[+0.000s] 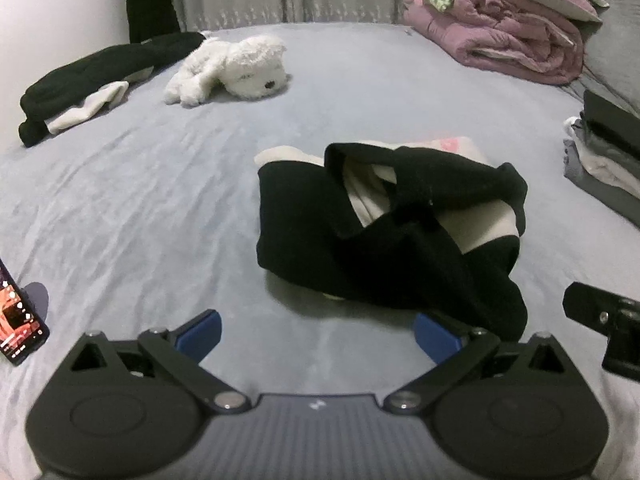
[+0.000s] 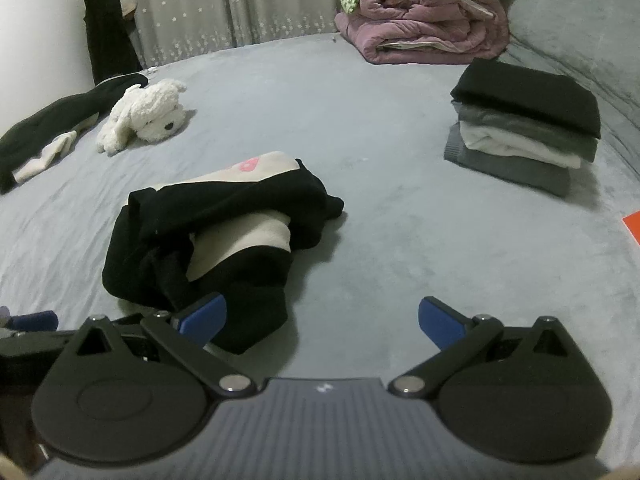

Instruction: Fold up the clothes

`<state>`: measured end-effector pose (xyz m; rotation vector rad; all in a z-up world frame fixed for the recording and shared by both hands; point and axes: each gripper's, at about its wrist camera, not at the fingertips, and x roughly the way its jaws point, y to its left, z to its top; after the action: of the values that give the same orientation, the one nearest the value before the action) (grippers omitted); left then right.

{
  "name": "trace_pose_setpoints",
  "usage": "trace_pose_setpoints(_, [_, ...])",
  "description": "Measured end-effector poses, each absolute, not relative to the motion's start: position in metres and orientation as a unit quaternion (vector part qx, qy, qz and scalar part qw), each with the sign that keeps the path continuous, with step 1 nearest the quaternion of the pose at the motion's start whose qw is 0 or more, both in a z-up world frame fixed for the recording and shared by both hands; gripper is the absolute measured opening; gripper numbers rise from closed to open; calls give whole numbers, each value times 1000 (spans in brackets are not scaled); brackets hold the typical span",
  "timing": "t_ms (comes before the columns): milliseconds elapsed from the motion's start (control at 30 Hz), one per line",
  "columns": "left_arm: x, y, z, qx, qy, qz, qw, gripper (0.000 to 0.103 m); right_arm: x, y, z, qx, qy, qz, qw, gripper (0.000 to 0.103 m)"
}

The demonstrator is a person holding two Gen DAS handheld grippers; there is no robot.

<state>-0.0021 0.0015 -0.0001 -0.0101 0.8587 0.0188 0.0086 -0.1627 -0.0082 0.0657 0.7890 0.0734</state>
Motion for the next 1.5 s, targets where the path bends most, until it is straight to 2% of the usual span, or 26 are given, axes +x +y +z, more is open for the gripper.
trace_pose_setpoints(200, [-6,-1,-5,6,437,7,900,103,11,-164,-11,46,378,39,924,103])
trace_pose_setpoints(1500, [-8,14,-12,2,438,22,899,103,15,-146,-15,52,392,31,918,103])
